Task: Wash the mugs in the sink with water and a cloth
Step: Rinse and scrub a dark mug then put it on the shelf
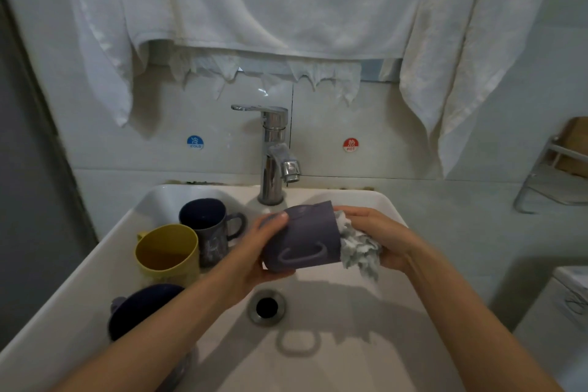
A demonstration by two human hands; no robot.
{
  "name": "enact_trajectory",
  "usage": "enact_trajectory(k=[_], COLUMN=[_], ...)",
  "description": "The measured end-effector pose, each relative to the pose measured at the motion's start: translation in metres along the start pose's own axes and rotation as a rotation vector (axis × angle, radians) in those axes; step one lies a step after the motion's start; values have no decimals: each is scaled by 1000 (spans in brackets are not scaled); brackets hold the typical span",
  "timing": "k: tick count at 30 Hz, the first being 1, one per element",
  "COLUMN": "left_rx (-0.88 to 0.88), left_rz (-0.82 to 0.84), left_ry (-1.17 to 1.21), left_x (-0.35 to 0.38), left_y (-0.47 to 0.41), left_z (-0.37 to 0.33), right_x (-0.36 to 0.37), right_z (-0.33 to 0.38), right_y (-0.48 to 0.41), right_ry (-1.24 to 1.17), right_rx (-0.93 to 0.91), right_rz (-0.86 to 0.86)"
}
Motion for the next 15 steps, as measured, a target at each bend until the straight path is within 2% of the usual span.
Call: enact_trajectory(k=[3, 5, 10, 12, 15], left_rx=[52, 68, 28, 24, 96], left_rz=[-93, -120, -164, -181, -229], left_ry=[-103, -123, -117, -144, -247], left_x=[0, 0, 2, 2, 4], left_y=[0, 1, 3, 5, 4], left_z=[2, 2, -1, -3, -5], right_x=[7, 12, 23, 23, 21], right_z=[-4, 0, 10, 9, 8], right_y=[0, 5, 25, 27, 24], right_ry=[-286, -289, 371, 525, 565], right_rx=[112, 91, -213, -235, -258], right_rz=[-20, 33, 226, 284, 288])
Point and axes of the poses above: each hand's wrist, its own y-axis away from the middle knuckle, its own x-axis out of the palm, z = x × y, the point moved 1 cm from there along -y, towards the middle knuckle, and after that the axes turned 1 degree about -z, right-handed, at the moved point
